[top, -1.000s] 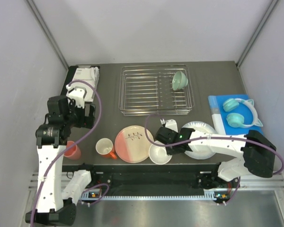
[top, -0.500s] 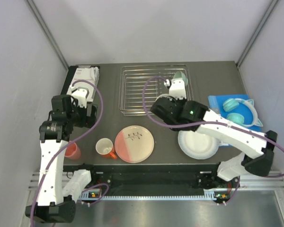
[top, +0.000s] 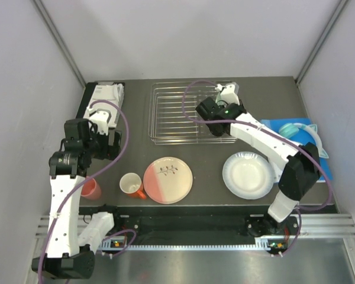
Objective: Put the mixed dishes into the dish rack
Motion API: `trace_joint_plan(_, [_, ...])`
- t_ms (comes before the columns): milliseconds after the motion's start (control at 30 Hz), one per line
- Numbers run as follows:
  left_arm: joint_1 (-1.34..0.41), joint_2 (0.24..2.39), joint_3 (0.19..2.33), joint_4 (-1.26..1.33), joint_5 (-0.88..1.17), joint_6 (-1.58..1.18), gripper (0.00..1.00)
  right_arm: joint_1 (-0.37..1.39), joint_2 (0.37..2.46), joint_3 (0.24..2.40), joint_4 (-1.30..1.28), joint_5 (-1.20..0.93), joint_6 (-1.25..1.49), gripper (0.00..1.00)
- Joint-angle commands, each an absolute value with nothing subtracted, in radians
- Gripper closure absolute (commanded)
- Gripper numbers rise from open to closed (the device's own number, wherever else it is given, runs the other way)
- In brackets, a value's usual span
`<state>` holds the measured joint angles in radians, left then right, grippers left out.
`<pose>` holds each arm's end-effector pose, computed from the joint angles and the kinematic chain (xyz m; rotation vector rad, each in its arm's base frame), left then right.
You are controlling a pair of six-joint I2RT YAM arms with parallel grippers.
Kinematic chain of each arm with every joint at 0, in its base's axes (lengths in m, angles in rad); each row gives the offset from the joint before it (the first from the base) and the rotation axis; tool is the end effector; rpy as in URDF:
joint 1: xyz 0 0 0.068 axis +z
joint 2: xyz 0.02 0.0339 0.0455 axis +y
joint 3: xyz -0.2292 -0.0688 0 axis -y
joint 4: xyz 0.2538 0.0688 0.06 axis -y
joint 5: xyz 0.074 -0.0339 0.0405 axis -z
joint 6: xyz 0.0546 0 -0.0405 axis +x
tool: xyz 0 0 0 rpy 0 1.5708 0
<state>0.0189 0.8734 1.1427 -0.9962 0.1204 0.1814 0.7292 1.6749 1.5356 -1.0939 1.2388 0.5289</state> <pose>0.1974 -0.0028 0.3293 0.2477 2.2781 -0.0346 0.2834 0.1840 0.2790 0.0416 2.0012 -0.9463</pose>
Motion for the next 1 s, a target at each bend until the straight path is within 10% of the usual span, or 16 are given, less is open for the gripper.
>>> trace_joint_plan(0, [0.021, 0.876, 1.160, -0.976, 0.144, 0.155, 0.01, 0.727, 1.687, 1.551, -0.963, 1.287, 0.454, 1.00])
trace_joint_plan(733, [0.021, 0.873, 1.120, -0.969, 0.164, 0.143, 0.01, 0.666, 1.939, 1.655, -0.873, 1.258, 0.445, 1.00])
trace_joint_plan(967, [0.021, 0.881, 1.132, -0.969, 0.155, 0.147, 0.01, 0.670, 2.002, 1.687, -0.864, 1.189, 0.428, 0.56])
